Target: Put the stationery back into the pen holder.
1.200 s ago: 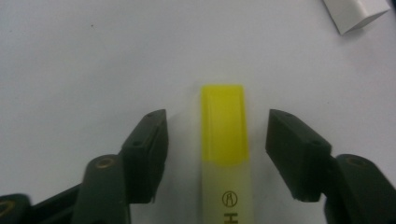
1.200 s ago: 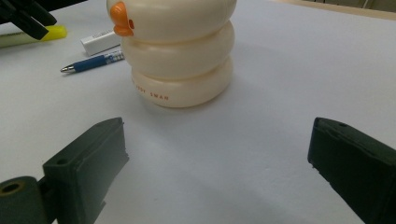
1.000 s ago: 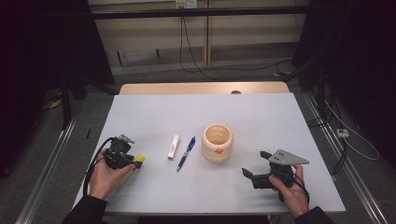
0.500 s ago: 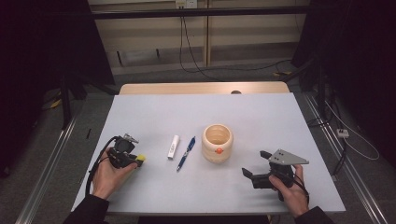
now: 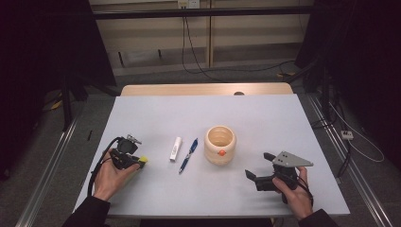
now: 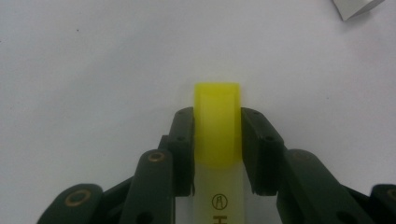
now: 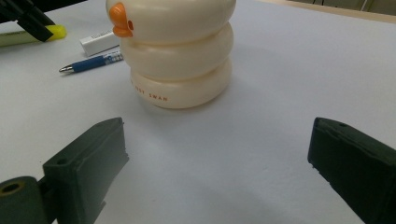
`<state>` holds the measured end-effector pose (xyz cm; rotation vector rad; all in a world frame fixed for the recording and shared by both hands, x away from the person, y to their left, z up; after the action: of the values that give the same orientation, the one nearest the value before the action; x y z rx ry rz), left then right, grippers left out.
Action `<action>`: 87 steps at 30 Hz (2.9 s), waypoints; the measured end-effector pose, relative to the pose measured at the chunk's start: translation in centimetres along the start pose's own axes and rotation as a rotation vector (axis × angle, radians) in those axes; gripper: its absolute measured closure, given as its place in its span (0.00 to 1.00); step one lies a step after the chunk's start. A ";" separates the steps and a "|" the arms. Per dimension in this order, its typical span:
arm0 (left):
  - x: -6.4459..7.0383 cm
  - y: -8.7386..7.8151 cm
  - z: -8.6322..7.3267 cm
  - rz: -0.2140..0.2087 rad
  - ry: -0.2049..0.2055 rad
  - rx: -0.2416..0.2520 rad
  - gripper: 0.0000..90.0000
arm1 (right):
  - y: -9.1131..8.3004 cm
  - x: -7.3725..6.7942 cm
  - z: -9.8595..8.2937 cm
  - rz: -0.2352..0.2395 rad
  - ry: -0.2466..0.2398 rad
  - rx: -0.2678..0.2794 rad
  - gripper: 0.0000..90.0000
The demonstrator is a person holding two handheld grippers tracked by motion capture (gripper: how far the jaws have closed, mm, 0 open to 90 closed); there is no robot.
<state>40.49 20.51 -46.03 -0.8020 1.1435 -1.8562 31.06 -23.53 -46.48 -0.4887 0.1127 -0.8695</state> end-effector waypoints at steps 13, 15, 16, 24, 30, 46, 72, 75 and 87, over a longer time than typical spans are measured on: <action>-0.4 -1.6 0.2 -0.035 -0.038 0.134 0.75 | 0.0 0.0 0.0 -0.005 0.000 0.001 0.04; -0.3 -1.9 0.2 -0.055 -0.053 0.157 0.75 | -0.1 0.0 0.0 -0.005 0.000 0.002 0.04; -0.3 -2.0 0.2 -0.052 -0.051 0.167 0.75 | -0.1 0.0 0.0 -0.005 -0.001 0.002 0.04; -0.5 -3.0 0.4 -0.082 -0.090 0.265 0.75 | -0.1 0.0 0.0 -0.005 0.000 0.002 0.04; 0.0 -3.8 0.5 -0.128 -0.112 0.330 0.75 | 0.0 0.0 0.0 -0.003 0.001 0.002 0.04; 3.6 -4.9 1.2 -0.218 -0.023 0.410 0.75 | -0.1 0.0 0.0 -0.004 0.002 0.005 0.04; 9.5 -6.0 6.6 -0.279 0.117 0.525 0.75 | -0.1 0.1 -0.1 -0.005 0.012 0.007 0.04; 10.1 -6.2 7.2 -0.290 0.127 0.537 0.75 | -0.1 0.2 -0.1 -0.007 0.017 0.009 0.04; 12.1 -6.6 8.7 -0.344 0.161 0.601 0.75 | -0.2 0.1 -0.1 -0.009 0.017 0.010 0.04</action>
<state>39.84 8.25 -35.33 -0.5244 0.4912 -2.4120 30.96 -23.80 -46.44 -0.4728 0.1213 -0.8829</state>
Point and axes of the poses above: each handheld gripper's, and its own axes: y roughly forward along the jaws, z roughly out of its top, x roughly to its right, the point moved 4 cm from there along y, roughly forward along the jaws, and after that the axes turned 12 degrees about -y, right-handed, at the moved point
